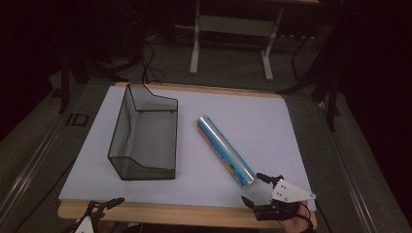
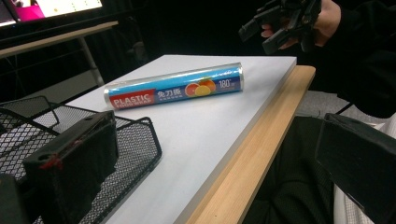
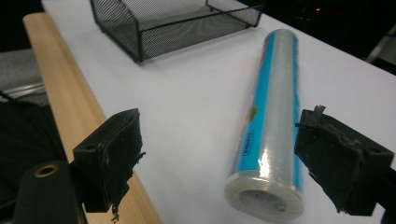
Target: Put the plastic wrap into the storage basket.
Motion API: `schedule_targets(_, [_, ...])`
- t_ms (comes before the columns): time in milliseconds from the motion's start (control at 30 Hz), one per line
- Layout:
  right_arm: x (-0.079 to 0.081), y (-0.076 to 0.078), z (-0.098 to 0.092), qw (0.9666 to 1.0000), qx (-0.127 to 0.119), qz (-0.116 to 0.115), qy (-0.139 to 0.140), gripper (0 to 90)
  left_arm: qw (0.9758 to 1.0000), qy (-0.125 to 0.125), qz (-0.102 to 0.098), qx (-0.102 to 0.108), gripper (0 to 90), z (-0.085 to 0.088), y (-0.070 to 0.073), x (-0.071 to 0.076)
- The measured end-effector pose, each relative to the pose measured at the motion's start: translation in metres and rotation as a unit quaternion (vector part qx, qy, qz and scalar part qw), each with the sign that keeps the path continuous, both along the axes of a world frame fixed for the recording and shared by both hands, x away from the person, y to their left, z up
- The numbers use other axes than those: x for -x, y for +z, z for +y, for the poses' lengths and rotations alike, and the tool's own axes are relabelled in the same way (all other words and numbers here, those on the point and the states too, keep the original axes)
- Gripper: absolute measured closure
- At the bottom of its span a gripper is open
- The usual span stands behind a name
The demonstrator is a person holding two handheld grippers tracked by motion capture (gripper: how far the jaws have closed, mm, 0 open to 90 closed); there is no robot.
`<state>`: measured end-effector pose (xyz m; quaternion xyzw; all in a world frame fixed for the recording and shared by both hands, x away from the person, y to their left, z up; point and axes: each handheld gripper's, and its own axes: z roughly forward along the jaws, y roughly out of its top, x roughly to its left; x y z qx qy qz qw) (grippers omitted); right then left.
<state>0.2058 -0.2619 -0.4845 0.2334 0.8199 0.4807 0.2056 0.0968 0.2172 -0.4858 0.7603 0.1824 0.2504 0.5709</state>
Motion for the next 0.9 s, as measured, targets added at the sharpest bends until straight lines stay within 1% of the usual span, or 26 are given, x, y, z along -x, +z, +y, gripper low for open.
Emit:
schedule_targets(33, [0.0,0.0,0.001,1.0,0.007,-0.003,0.006,14.4,1.0,0.0,0.0,-0.001,0.1,0.0,0.0,0.0])
schedule_targets(67, [-0.001,0.0,0.002,0.9999,0.007,-0.008,0.012,14.3,1.0,0.0,0.0,-0.001,0.1,0.0,0.0,0.0])
schedule_targets(133, [-0.001,0.0,0.002,0.9998,0.007,-0.008,0.017,14.2,1.0,0.0,0.0,-0.001,0.1,-0.001,0.0,0.0])
schedule_targets(200, [-0.001,0.001,0.002,0.9998,0.009,-0.006,0.019,14.2,1.0,0.0,-0.001,-0.002,0.1,-0.001,0.0,0.0])
schedule_targets(267, [-0.001,0.003,0.005,0.9993,0.013,-0.003,0.035,15.5,1.0,0.0,-0.002,-0.002,0.1,-0.001,0.0,0.0])
schedule_targets(300, [-0.001,0.004,0.006,0.9992,0.011,-0.001,0.038,15.6,1.0,0.0,-0.003,-0.003,0.1,-0.001,0.0,0.001])
schedule_targets(333, [-0.001,0.006,0.007,0.9992,0.011,0.005,0.039,15.6,1.0,0.0,-0.002,-0.003,0.1,-0.001,0.0,0.0])
schedule_targets(433, [-0.002,0.011,0.011,0.9991,0.02,0.014,0.036,13.0,1.0,0.0,-0.003,-0.004,0.1,-0.002,0.0,0.0])
schedule_targets(567, [-0.006,0.019,0.015,0.9992,0.023,0.008,0.032,10.9,1.0,-0.002,-0.002,-0.003,0.1,-0.002,0.0,0.0])
schedule_targets(633, [-0.01,0.024,0.017,0.9994,0.02,0.006,0.029,10.7,1.0,-0.002,-0.002,-0.004,0.1,-0.002,0.0,0.0])
schedule_targets(667, [-0.012,0.026,0.017,0.9994,0.019,0.01,0.028,10.7,1.0,-0.002,-0.002,-0.003,0.1,-0.002,0.0,0.0])
schedule_targets(767, [-0.02,0.033,0.018,0.9995,0.014,0.011,0.028,10.5,1.0,-0.002,-0.002,-0.003,0.1,-0.002,0.0,0.0])
schedule_targets(900, [-0.031,0.043,0.019,0.9997,0.007,0.008,0.024,10.4,1.0,-0.002,-0.003,-0.004,0.1,-0.003,0.0,0.0])
